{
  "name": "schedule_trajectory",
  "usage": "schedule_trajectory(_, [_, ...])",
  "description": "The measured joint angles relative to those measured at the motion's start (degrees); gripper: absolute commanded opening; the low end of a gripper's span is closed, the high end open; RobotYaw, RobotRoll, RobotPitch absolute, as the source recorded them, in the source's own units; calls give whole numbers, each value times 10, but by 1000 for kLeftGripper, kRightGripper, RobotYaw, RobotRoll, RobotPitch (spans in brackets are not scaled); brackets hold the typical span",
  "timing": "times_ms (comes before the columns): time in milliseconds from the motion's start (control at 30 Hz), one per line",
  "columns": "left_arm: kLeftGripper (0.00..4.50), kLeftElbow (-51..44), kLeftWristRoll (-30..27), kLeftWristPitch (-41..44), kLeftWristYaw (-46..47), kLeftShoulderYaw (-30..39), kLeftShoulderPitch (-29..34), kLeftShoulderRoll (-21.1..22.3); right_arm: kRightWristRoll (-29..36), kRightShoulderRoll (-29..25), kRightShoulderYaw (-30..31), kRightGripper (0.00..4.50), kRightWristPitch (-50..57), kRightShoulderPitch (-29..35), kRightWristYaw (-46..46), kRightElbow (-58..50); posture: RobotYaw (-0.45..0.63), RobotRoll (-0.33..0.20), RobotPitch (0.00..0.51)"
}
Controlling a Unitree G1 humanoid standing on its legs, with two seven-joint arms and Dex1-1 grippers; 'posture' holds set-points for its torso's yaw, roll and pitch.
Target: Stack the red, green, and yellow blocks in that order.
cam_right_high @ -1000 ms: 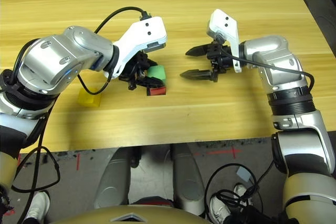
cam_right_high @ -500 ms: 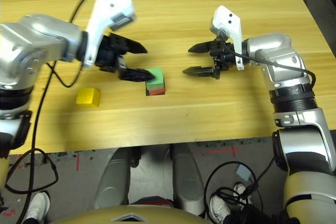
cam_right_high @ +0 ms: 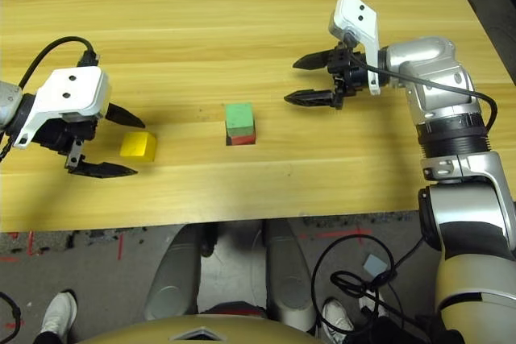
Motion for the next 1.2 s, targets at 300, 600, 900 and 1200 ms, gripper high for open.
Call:
schedule_trajectory(300, [4462,-1,32,11,43,-1,30,-26,1,0,0,4500,9,1,1,-4,156,-11,311])
schedule_trajectory(600, [2053,2,55,23,59,3,66,-19,2,-1,-1,4500,14,3,1,-9,159,-14,308])
schedule_trajectory(900, [2058,24,58,110,32,-18,-102,-31,1,0,-1,4500,13,0,1,-9,177,-2,300])
schedule_trajectory(1200, [2058,20,24,313,30,-108,-308,-149,1,8,-1,4500,12,3,1,-13,165,-4,298])
